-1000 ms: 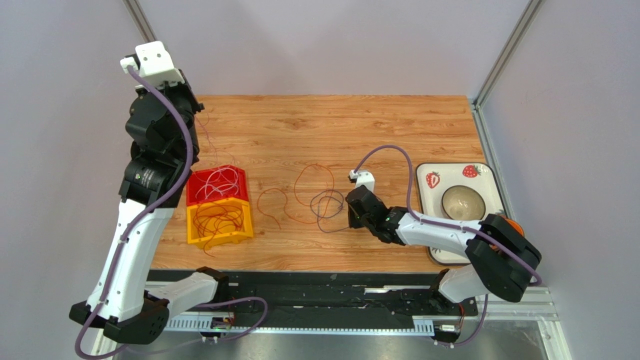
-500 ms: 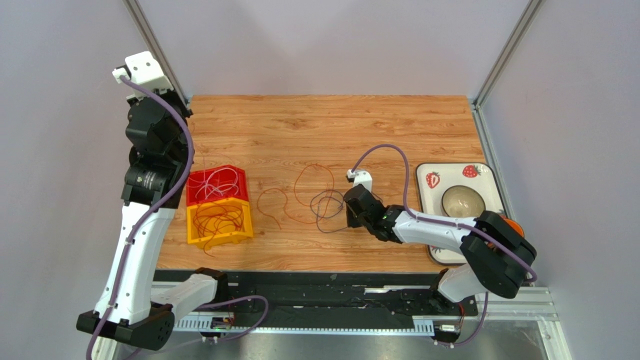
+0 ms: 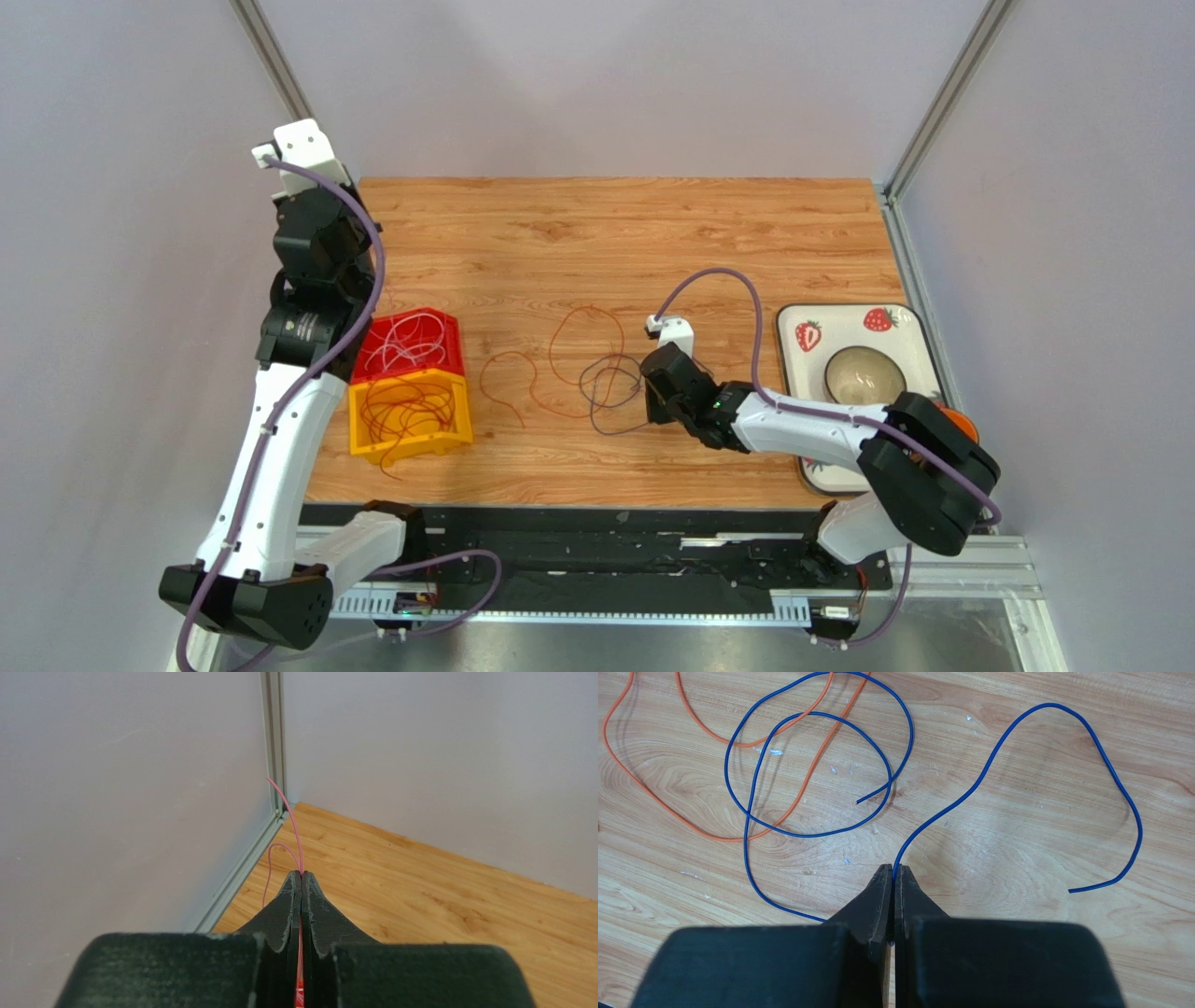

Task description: Untangle the cables

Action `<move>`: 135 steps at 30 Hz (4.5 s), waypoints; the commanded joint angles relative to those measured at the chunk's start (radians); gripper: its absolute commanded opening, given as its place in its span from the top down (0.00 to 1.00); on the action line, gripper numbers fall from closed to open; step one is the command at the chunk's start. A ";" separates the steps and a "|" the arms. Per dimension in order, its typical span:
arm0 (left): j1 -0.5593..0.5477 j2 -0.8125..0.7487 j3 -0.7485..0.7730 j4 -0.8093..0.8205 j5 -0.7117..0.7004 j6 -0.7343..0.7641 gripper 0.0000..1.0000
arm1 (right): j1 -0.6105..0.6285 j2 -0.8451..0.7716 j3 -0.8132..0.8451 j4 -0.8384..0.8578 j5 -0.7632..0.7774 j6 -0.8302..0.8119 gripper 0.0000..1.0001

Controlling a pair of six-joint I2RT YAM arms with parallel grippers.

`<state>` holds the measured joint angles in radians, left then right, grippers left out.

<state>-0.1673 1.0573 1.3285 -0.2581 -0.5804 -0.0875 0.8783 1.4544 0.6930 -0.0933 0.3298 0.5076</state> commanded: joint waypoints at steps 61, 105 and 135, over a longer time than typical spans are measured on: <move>0.008 0.164 -0.448 -0.136 -0.170 -0.675 1.00 | -0.001 -0.097 -0.061 0.083 -0.028 -0.017 1.00; 0.137 0.368 -0.431 0.137 -0.088 -0.704 1.00 | -0.001 -0.088 -0.059 0.112 -0.038 -0.020 1.00; 0.161 0.402 -0.319 -0.116 0.123 -0.779 0.68 | -0.001 -0.072 -0.049 0.107 -0.040 -0.023 1.00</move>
<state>-0.0124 1.5322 0.9424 -0.3775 -0.4835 -0.9401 0.8783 1.3857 0.6216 -0.0242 0.2855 0.4992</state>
